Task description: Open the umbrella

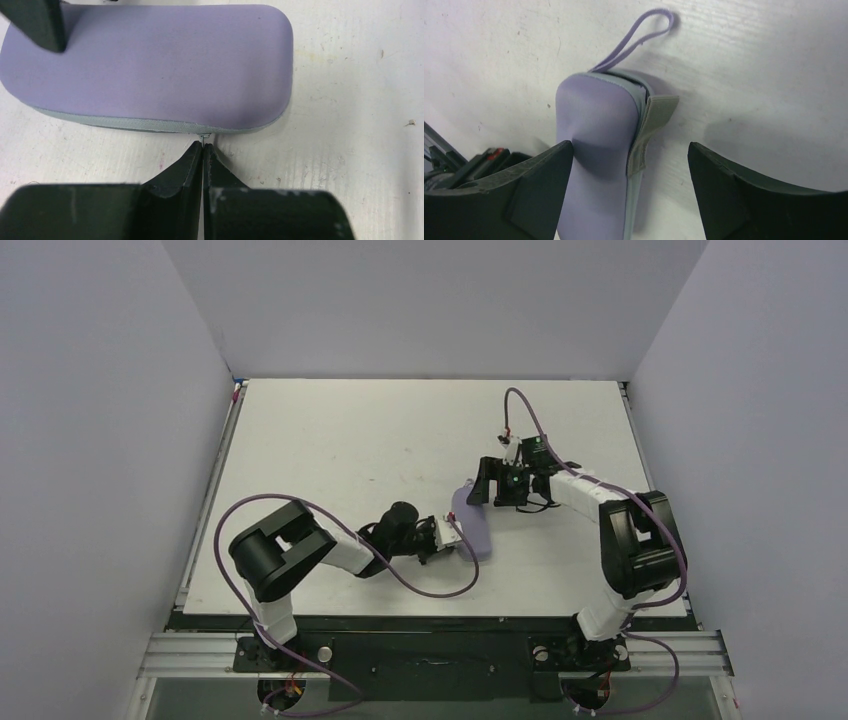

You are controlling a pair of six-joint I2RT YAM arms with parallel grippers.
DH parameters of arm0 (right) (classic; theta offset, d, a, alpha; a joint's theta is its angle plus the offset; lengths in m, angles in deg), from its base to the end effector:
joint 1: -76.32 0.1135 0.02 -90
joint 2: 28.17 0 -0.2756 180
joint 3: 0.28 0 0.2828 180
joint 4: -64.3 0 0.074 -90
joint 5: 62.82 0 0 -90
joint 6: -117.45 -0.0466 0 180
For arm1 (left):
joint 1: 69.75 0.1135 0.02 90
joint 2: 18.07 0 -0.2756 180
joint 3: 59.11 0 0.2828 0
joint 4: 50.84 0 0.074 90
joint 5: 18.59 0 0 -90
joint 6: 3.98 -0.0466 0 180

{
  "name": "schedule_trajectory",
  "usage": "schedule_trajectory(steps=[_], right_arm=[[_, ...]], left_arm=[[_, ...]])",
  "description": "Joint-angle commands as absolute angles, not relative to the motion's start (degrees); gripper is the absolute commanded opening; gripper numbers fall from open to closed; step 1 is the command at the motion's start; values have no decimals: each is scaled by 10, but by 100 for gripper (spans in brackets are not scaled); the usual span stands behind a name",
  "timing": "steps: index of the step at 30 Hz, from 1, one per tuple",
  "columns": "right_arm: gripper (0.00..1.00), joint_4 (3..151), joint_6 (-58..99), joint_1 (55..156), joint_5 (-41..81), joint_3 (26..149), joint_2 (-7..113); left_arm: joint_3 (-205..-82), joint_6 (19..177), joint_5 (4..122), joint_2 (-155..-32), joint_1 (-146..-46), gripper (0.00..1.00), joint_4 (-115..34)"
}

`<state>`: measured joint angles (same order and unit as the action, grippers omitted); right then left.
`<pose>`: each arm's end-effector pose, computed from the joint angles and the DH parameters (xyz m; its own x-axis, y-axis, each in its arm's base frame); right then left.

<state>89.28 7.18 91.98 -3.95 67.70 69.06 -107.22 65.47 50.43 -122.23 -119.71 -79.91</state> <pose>0.3478 0.1225 0.1563 -0.9137 0.0518 -0.4030 -0.2190 0.7725 0.5960 0.2124 -0.2788 0.0928 0.0497 0.4503 -0.8915 0.9640 0.2118 0.1607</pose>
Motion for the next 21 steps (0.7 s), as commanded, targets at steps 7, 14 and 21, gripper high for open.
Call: schedule_trajectory(steps=[7,14,21], right_arm=[[80,929,87,907,-137,609,634],[67,854,30,943,-152,575,640],[14,793,-25,940,-111,542,653]], left_arm=[[-1099,673,486,-1245,-1171,0,-747],[-1103,655,469,-1240,-1163,0,-733],[-1082,619,436,-1205,-1168,0,-693]])
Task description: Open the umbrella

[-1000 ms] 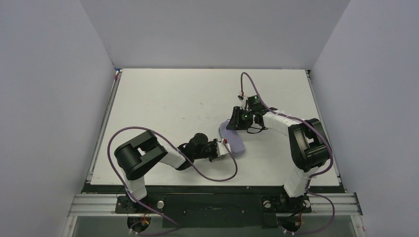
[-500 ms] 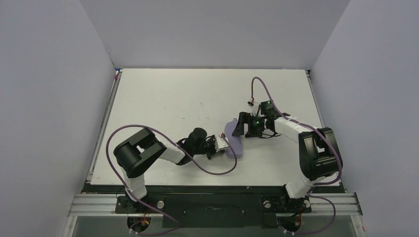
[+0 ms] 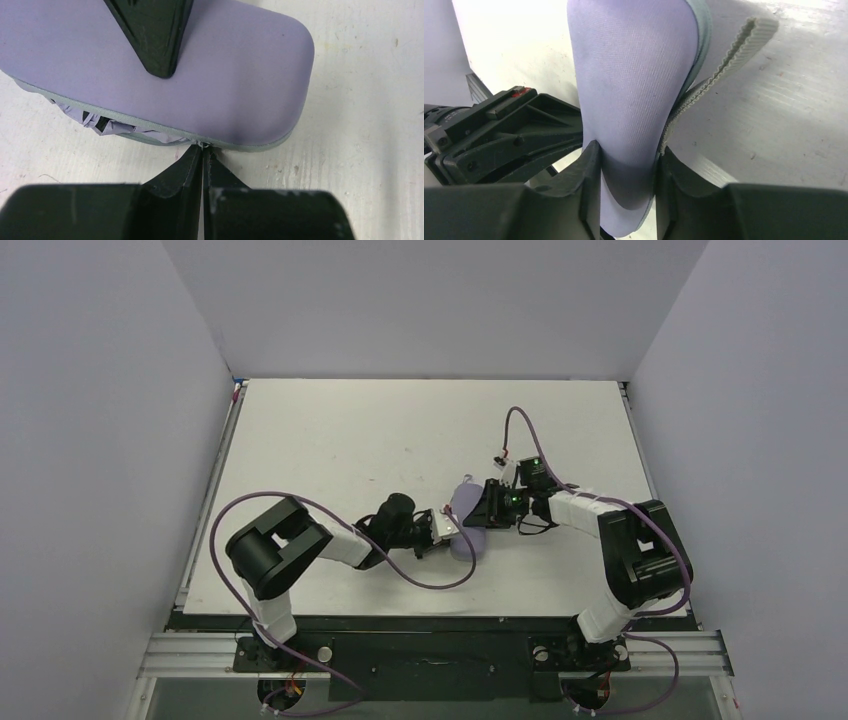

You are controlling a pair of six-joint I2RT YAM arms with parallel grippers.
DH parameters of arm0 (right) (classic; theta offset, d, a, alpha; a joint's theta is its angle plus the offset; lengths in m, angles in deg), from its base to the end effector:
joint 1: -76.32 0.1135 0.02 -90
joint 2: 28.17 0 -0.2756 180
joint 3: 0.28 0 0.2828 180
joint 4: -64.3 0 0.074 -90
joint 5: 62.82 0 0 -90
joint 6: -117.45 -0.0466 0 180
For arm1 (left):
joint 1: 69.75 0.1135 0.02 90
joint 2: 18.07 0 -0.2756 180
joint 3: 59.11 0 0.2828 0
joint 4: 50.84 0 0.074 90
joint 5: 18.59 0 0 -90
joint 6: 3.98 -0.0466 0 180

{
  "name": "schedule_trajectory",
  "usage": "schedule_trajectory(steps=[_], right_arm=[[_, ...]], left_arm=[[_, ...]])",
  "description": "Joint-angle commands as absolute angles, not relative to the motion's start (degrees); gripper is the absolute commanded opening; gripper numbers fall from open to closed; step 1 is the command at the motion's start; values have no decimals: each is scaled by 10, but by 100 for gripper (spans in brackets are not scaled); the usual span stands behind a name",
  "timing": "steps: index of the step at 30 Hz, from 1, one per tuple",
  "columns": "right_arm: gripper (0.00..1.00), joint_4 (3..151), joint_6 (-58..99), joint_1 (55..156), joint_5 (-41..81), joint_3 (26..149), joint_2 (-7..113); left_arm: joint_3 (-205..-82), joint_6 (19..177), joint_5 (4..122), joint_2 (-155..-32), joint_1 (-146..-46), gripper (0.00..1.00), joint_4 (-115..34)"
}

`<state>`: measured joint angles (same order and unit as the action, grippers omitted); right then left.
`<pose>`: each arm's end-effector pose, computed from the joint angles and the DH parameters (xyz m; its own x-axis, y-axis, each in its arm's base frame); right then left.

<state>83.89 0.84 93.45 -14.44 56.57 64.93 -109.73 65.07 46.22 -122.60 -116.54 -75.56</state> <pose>0.3006 0.1250 0.1314 -0.9653 0.0529 -0.2559 -0.1613 0.6497 0.7429 0.2301 -0.2739 0.0951 0.0149 0.4567 -0.8895 0.9729 0.1986 0.1183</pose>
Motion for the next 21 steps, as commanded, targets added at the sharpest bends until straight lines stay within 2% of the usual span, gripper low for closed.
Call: schedule_trajectory(steps=[1,3,16,21], right_arm=[[5,792,-27,939,-109,542,655],[0,779,-38,939,-102,539,658],[0,692,-145,932,-5,503,643],[0,654,-165,915,-17,487,645]], left_arm=[[-1078,610,433,-1201,-1169,0,-682],[-1066,598,423,-1187,-1170,0,-662],[-1047,598,419,-1149,-1215,0,-624],[-1052,599,411,-1142,-1214,0,-617]])
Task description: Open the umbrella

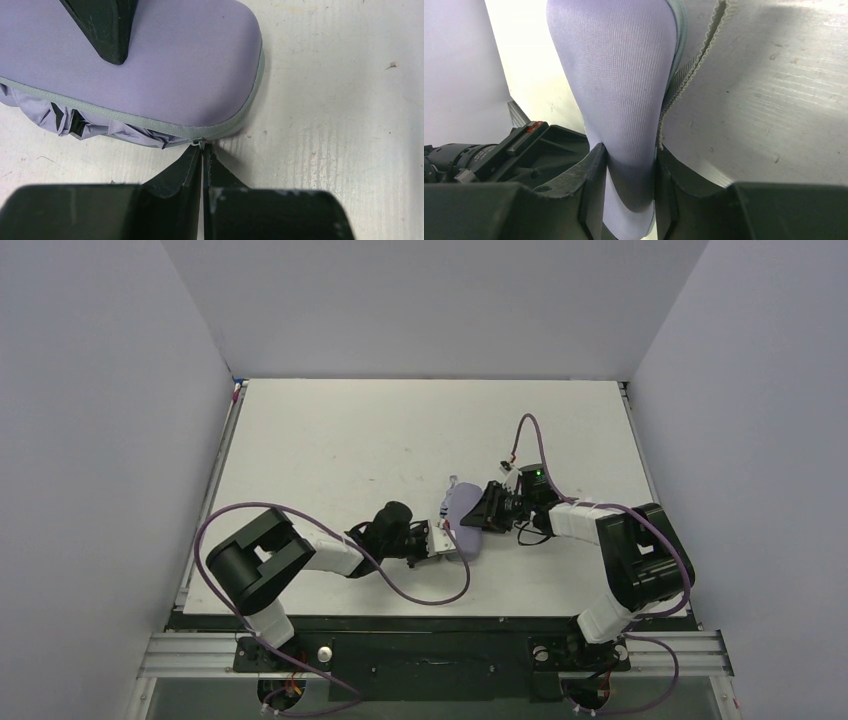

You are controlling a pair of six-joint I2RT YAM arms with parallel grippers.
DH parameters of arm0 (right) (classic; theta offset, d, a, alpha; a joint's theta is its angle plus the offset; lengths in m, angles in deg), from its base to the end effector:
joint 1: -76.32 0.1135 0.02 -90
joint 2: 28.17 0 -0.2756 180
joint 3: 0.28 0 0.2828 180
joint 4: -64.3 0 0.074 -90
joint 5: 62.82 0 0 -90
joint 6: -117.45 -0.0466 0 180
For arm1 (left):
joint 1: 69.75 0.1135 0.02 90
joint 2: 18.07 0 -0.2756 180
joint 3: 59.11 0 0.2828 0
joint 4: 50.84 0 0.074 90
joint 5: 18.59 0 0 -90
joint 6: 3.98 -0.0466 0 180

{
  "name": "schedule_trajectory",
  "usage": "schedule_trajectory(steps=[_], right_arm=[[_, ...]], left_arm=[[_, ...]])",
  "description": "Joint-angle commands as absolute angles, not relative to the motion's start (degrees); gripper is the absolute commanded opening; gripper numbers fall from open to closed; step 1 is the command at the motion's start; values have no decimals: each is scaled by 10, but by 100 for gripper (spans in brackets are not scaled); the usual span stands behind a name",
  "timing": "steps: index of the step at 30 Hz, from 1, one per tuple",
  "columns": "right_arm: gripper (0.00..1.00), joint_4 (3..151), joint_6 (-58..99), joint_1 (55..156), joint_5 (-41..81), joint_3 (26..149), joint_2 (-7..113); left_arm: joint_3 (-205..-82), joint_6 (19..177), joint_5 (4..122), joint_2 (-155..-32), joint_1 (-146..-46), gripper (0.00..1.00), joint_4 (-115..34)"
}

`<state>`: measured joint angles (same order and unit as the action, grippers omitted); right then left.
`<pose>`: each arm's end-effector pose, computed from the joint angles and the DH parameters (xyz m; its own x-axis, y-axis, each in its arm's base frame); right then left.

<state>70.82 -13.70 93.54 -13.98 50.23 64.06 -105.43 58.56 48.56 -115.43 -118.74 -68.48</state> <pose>0.2913 0.1224 0.1193 -0.9587 0.2215 -0.1784 -0.0143 0.5891 0.8079 0.2034 -0.2615 0.1026 0.0982 0.5346 -0.8394 0.9724 0.1279 0.1953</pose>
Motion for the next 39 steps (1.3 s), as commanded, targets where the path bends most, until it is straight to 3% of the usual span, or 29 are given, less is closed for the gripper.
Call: schedule_trajectory(steps=[1,2,3,5,8,16,19,26,39], right_arm=[[8,656,-145,913,-24,489,642],[21,682,-129,912,-36,493,639],[44,701,-84,912,-40,506,632],[63,770,-5,910,-46,527,606],[72,905,97,909,-56,569,578],[69,1130,319,914,-97,708,580],[67,1133,319,931,-147,746,601],[48,1096,276,1008,-205,746,671],[32,1000,198,967,-100,712,765]], left_arm=[[-1050,600,411,-1142,-1212,0,-622],[-1048,601,411,-1145,-1206,0,-624],[-1049,606,412,-1148,-1202,0,-626],[-1054,605,408,-1157,-1186,0,-622],[-1067,589,405,-1173,-1159,0,-619],[-1116,516,379,-1202,-1122,0,-600],[-1126,491,373,-1210,-1120,0,-598],[-1152,509,370,-1228,-1107,0,-593],[-1100,488,378,-1158,-1142,0,-550]])
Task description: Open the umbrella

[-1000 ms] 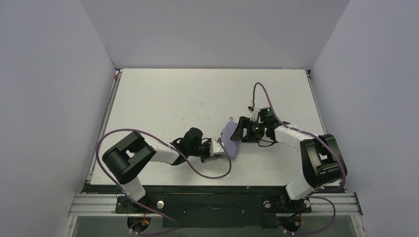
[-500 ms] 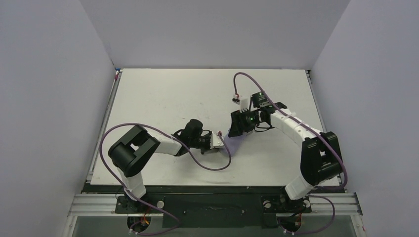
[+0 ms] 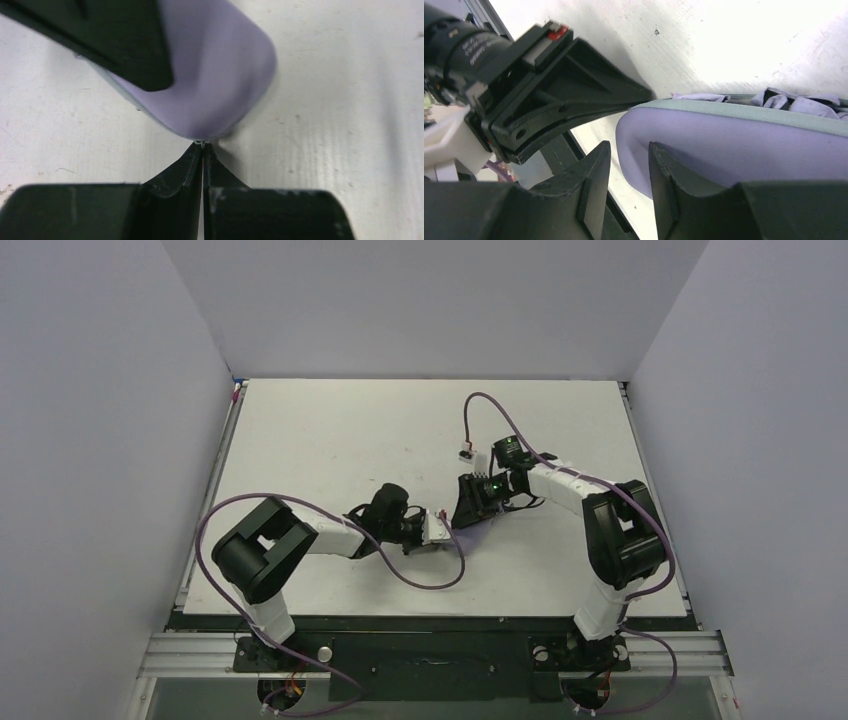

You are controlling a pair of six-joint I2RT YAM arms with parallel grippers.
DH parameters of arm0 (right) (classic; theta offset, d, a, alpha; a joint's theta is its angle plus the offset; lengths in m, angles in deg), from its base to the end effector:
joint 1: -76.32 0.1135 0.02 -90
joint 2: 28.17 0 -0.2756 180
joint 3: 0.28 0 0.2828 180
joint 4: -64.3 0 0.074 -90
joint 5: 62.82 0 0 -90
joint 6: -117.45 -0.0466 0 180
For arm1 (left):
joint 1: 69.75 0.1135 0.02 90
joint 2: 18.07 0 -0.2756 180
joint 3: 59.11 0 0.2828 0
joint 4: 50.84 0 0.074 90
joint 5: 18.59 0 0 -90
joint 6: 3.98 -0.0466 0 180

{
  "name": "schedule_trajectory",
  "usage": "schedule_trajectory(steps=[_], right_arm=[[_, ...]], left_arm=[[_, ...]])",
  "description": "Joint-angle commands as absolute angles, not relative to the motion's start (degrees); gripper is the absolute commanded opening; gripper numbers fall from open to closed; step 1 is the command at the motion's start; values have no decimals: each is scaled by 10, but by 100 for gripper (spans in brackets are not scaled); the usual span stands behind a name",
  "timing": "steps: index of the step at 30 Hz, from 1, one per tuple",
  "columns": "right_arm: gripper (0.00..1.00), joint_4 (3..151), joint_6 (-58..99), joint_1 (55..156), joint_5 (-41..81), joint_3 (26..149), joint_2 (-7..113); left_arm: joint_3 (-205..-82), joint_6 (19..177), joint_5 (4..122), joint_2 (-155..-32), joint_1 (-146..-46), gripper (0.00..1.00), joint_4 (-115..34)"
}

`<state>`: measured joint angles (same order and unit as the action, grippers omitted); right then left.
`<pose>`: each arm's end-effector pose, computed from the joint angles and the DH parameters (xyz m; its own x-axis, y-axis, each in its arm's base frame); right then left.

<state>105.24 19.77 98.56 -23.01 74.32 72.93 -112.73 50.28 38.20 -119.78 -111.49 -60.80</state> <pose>0.3252 0.1717 0.1619 -0.9159 -0.2821 -0.2854 -0.3963 0.5235 0.7543 0.2469 -0.2545 0.1031 0.1392 0.5308 -0.8360 0.9822 0.0338 0.1850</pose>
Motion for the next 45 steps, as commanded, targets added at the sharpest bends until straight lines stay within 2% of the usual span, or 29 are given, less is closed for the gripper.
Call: schedule_trajectory(steps=[1,9,14,24,28,31,36,41,45], right_arm=[[32,996,194,966,-92,709,763],[29,969,162,966,-62,687,745],[31,1006,180,965,-90,682,707],[37,1322,427,956,-126,858,721],[42,1353,476,944,-108,940,760],[55,1353,498,947,-105,989,792],[66,1355,515,965,-117,1030,854],[68,1362,532,980,-158,1026,878],[66,1362,540,988,-176,1011,893]], left_arm=[[-1089,492,383,-1153,-1155,0,-551],[-1060,589,411,-1136,-1194,0,-596],[-1106,672,438,-1177,-1145,0,-600],[-1174,570,413,-1202,-1115,0,-545],[-1189,537,400,-1212,-1116,0,-538],[-1203,532,399,-1226,-1116,0,-529],[-1223,528,398,-1240,-1115,0,-518],[-1232,527,400,-1247,-1116,0,-519],[-1241,526,402,-1253,-1115,0,-520]])
